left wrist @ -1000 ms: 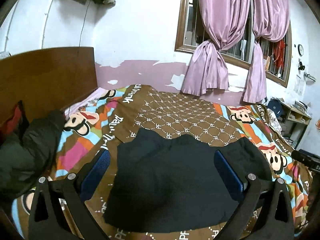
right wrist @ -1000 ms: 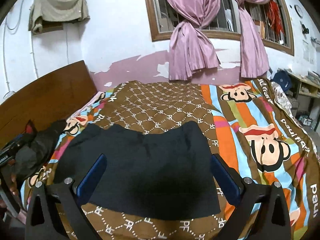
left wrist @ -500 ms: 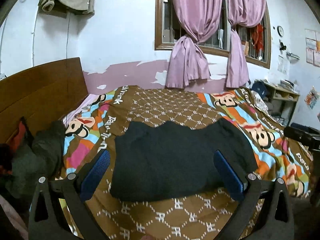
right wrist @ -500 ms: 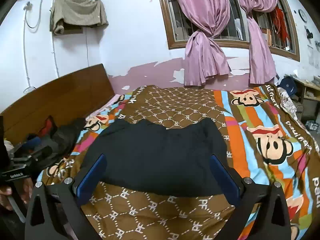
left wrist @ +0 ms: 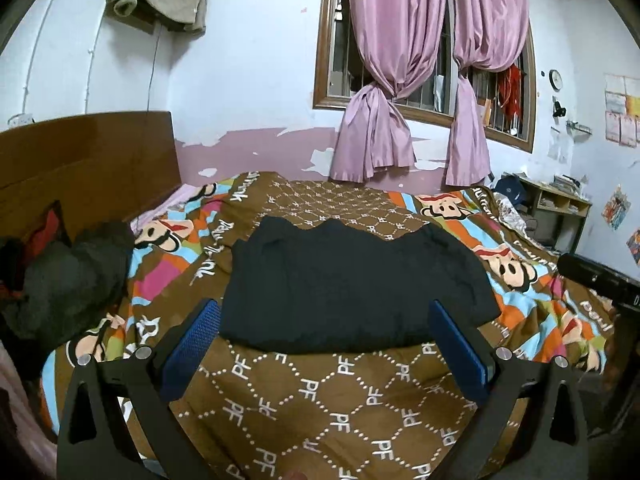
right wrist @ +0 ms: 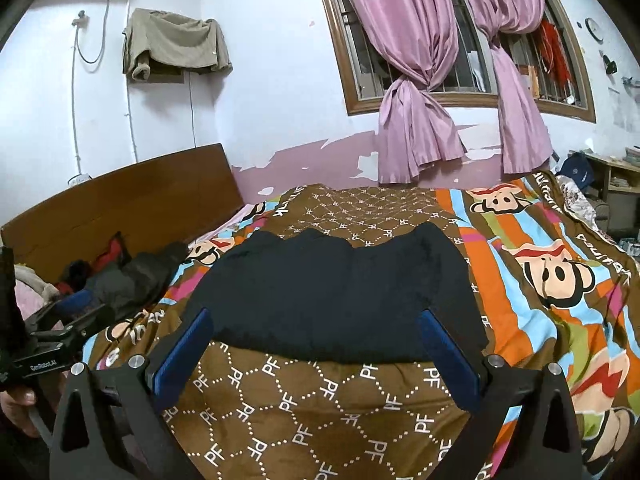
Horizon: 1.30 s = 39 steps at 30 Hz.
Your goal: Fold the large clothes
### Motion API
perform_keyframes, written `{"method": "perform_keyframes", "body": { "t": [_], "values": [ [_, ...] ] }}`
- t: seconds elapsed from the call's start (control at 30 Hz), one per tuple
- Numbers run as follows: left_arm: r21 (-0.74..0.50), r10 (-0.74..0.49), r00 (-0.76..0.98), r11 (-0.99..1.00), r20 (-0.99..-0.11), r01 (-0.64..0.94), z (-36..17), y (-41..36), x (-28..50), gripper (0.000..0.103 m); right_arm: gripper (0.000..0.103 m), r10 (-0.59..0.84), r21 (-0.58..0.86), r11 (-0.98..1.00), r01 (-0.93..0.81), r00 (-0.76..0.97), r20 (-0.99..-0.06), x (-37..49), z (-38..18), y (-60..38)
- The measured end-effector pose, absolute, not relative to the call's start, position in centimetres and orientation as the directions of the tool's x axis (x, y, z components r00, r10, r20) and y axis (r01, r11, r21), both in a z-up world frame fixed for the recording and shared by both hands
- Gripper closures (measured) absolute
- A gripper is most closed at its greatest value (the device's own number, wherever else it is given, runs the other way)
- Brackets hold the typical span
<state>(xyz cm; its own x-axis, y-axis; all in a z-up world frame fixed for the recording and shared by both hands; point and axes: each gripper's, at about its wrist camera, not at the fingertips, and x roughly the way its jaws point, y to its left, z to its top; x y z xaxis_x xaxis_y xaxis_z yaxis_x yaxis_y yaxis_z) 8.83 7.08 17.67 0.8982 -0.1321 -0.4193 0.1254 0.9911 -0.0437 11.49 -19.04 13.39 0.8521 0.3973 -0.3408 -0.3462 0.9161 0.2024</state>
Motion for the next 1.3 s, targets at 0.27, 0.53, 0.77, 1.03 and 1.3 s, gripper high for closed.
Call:
{"method": "perform_keyframes", "body": {
  "t": [0.27,0.53,0.77,1.03,1.3],
  "values": [
    [0.006,-0.12,0.909,0.991,-0.399,0.133,15.1,6.7,6.7,0.002,0.0,0.374,0.161,0.927,-0.338,0.864,-0.336,9.2,10.5,-18.1],
    [0.008,-0.121,0.908,0.991,-0.401,0.136,12.4,6.6,5.0,0.002,0.0,0.352,0.128,0.936,-0.327,0.872,-0.341,7.6,8.0,-17.5],
    [0.0,-0.114,0.905,0.992,-0.409,0.125,10.8,7.0,4.1,0.002,0.0,0.346,0.122,0.938,-0.323,0.874,-0.342,6.4,6.8,-17.0],
    [-0.04,-0.117,0.904,0.993,-0.412,0.11,9.9,7.6,3.2,0.002,0.0,0.346,0.129,0.938,-0.321,0.869,-0.354,5.9,5.7,-16.7],
    [-0.062,-0.107,0.884,0.994,-0.455,0.089,7.8,8.2,3.4,0.002,0.0,0.306,0.118,0.952,-0.282,0.885,-0.352,6.1,4.8,-16.6]
  ]
}}
